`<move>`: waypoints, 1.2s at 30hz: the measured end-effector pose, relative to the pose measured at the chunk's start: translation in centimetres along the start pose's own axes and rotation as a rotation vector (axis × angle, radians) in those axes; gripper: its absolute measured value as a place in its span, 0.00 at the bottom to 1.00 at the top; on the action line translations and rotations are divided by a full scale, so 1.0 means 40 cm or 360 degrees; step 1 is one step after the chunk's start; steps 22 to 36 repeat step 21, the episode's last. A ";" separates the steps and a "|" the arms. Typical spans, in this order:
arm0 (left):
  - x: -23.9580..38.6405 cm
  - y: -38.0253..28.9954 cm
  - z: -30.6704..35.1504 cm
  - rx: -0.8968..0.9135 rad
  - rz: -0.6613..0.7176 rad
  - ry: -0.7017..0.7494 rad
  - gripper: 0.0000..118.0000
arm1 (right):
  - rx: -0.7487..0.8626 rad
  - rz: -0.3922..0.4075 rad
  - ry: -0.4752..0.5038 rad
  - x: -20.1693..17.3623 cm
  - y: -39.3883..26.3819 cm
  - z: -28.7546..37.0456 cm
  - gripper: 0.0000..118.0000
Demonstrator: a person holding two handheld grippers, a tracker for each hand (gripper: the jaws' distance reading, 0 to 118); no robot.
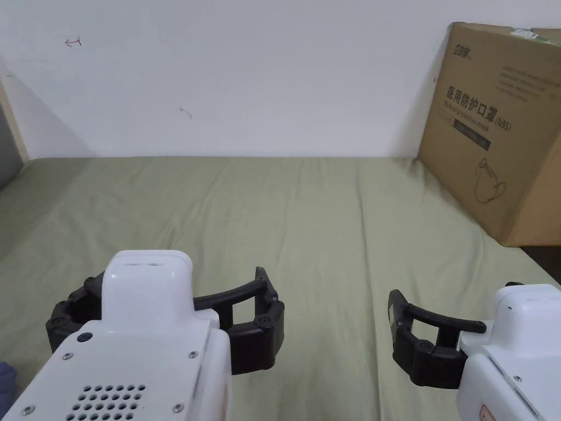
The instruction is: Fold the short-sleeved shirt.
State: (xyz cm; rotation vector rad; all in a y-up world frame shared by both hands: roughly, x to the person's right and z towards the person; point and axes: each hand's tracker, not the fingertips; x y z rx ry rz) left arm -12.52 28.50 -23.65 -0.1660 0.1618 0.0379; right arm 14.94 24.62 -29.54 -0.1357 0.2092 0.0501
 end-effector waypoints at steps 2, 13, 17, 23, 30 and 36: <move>-0.003 -0.004 -0.005 -0.0025 0.0039 0.0002 1.00 | -0.0019 -0.0026 0.0005 0.003 0.001 -0.002 1.00; -0.033 0.026 0.010 -0.0035 0.0256 0.0032 0.98 | 0.0002 -0.0041 -0.0044 0.030 -0.003 0.017 1.00; -0.043 0.033 0.020 -0.0022 0.0287 0.0030 0.98 | -0.0012 -0.0064 -0.0049 0.035 -0.007 0.020 1.00; -0.044 0.040 0.026 -0.0006 0.0290 0.0054 0.98 | -0.0011 -0.0054 -0.0050 0.038 -0.010 0.025 1.00; -0.044 0.040 0.026 -0.0006 0.0290 0.0054 0.98 | -0.0011 -0.0054 -0.0050 0.038 -0.010 0.025 1.00; -0.044 0.040 0.026 -0.0006 0.0290 0.0054 0.98 | -0.0011 -0.0054 -0.0050 0.038 -0.010 0.025 1.00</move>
